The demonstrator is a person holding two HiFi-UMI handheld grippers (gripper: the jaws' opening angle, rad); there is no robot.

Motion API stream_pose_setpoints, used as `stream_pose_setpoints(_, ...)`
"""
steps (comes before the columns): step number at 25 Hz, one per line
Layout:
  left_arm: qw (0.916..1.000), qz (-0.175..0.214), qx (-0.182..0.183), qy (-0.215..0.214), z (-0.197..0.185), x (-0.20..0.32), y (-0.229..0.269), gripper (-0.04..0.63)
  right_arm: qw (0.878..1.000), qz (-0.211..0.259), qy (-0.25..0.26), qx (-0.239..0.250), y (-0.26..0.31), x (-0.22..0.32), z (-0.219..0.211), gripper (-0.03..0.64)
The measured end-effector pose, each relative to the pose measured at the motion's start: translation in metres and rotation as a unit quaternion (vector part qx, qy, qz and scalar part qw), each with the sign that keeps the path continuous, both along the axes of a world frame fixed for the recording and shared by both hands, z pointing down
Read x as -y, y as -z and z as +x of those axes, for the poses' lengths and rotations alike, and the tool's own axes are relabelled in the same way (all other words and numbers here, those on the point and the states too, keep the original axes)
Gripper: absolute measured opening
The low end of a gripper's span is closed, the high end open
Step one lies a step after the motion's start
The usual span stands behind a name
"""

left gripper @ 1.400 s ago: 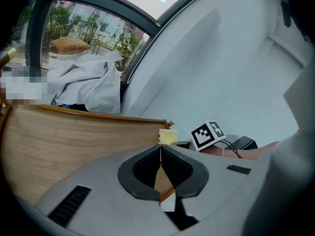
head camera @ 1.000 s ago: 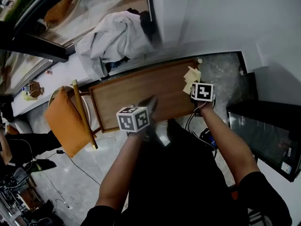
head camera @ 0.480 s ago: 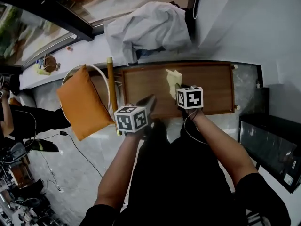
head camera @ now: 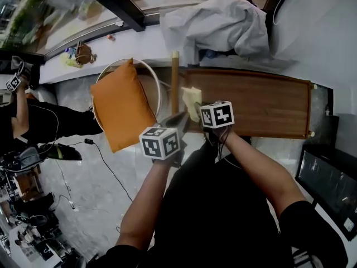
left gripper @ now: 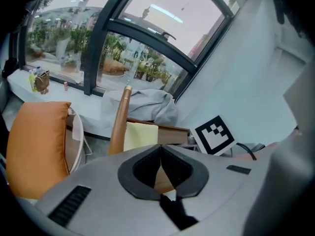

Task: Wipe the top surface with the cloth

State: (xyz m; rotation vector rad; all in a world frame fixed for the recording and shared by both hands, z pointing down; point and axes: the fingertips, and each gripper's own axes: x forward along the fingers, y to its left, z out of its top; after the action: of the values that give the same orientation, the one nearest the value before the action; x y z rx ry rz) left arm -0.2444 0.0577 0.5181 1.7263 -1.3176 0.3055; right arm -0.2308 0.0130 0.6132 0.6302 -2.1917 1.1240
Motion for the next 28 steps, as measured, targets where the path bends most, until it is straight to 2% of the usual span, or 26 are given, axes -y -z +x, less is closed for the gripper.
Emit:
stream_pose_setpoints(2, 1.0, -0.001, 0.001, 0.004, -0.009, -0.007, -0.001, 0.012, 1.0, -0.011, 0.01, -0.007, -0.009, -0.008, -0.014, 0.033)
stream_pose_setpoints(5, 1.0, 0.004, 0.002, 0.007, -0.015, -0.014, -0.005, 0.012, 0.998, -0.01, 0.022, -0.055, -0.039, -0.014, -0.017, 0.033)
stream_pose_setpoints(13, 1.0, 0.0, -0.007, -0.002, -0.01, -0.016, -0.004, 0.012, 0.99, -0.02, 0.013, -0.14, -0.079, -0.009, 0.021, 0.034)
stream_pose_setpoints(28, 0.9991, -0.007, -0.018, -0.038, 0.076, 0.009, -0.011, 0.012, 0.982, -0.037, -0.037, -0.184, -0.083, 0.022, 0.143, 0.034)
